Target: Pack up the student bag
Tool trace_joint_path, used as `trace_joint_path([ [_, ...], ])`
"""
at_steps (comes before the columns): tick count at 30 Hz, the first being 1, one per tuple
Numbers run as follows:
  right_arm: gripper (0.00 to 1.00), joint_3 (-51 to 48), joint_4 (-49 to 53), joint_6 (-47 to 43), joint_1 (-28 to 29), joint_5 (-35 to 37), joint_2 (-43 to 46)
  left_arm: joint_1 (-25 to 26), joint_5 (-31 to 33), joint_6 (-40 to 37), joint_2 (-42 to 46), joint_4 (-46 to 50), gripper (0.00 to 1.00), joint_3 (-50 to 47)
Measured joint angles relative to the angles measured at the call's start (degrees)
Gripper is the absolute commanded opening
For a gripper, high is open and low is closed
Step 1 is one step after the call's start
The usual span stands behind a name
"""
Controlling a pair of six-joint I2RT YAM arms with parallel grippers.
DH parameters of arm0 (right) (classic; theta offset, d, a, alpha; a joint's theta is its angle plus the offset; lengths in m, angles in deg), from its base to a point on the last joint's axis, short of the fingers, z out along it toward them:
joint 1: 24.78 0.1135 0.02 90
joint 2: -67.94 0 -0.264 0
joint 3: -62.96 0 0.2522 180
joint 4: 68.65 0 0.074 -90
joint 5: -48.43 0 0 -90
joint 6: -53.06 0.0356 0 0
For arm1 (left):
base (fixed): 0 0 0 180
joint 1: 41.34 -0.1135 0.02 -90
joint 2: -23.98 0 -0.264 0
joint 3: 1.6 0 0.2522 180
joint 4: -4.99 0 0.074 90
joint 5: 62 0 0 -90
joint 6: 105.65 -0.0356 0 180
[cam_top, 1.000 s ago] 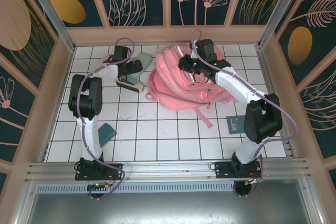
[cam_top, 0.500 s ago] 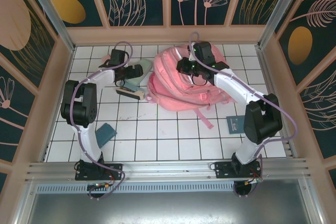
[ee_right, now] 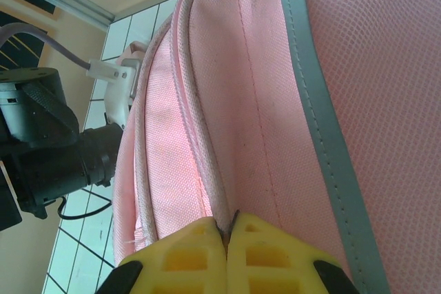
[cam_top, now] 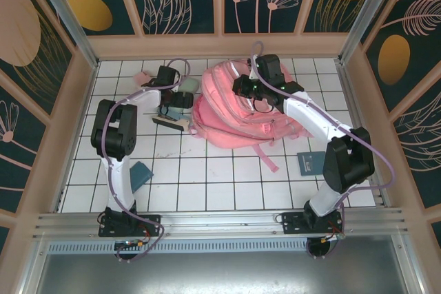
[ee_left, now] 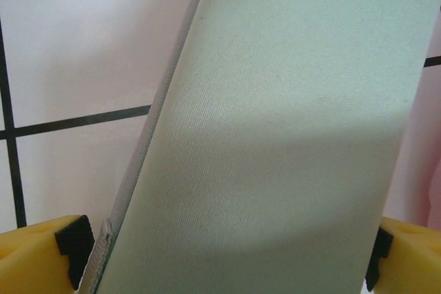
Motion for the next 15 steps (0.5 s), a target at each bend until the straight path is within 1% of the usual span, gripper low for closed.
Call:
trace_joint_path([
  [3,0.00,0.00,0.13,0.00,0.00,0.00,0.00,0.70,1.73,-0.66,-1.18,0.46,0.98,1.01],
  [5,0.00,0.00,0.24,-0.02,0.00,0.00,0.00,1.25,3.08,-0.68,-2.73,0.66,0.96,1.99],
  [12,0.00,0.00,0.35,-0.02,0.00,0.00,0.00,1.70,4.81,0.02,-4.09,1.25,0.76,3.43],
  [15,0.00,0.00,0.35,-0.02,-0.02,0.00,0.00,1.73,5.70,0.79,-3.91,1.22,0.72,3.43],
])
